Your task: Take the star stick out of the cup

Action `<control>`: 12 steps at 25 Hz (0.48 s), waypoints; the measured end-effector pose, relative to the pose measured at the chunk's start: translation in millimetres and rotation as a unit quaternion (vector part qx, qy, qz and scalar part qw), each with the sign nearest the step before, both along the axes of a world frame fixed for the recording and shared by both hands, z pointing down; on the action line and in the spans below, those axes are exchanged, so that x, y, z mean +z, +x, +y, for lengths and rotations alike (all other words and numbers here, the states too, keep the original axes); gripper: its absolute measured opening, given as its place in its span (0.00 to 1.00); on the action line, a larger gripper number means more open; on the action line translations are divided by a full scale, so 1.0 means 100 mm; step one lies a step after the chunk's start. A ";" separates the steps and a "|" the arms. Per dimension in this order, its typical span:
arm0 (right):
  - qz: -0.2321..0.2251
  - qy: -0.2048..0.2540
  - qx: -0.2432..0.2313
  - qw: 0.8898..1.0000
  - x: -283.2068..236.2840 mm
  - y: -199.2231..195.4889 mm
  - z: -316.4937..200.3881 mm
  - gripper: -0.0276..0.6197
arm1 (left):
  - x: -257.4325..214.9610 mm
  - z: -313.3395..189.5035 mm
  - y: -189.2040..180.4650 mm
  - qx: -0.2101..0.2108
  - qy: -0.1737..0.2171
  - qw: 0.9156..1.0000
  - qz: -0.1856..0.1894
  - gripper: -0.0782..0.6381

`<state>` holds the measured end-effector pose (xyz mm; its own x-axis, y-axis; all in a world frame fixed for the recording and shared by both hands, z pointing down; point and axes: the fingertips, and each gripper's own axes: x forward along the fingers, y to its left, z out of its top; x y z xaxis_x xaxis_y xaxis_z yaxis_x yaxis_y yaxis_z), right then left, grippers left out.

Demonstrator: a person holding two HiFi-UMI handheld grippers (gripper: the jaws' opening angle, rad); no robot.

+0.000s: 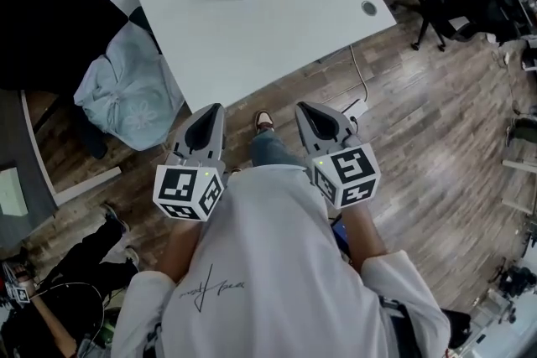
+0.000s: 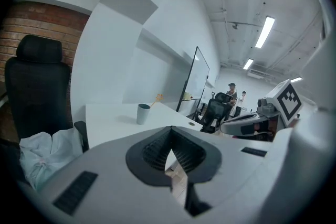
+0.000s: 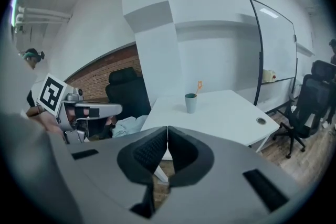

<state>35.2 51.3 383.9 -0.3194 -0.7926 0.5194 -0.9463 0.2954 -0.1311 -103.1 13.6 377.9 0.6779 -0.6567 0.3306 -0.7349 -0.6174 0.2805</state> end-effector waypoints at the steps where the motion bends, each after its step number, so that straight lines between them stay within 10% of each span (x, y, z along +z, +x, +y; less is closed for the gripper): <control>1: -0.002 0.000 -0.002 1.000 0.00 0.07 -0.06 0.06 | 0.01 -0.06 0.06 -0.003 -0.002 1.000 -0.002 0.11; 12: -0.022 0.000 -0.043 0.999 0.10 0.56 -0.63 0.06 | 0.02 -0.52 0.63 -0.026 -0.005 0.999 -0.022 0.11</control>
<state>90.8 -12.0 394.0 -0.4096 -0.7608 0.5034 -0.9105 0.3756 -0.1730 -40.4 -38.8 380.4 0.6272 -0.6872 0.3667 -0.7780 -0.5749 0.2532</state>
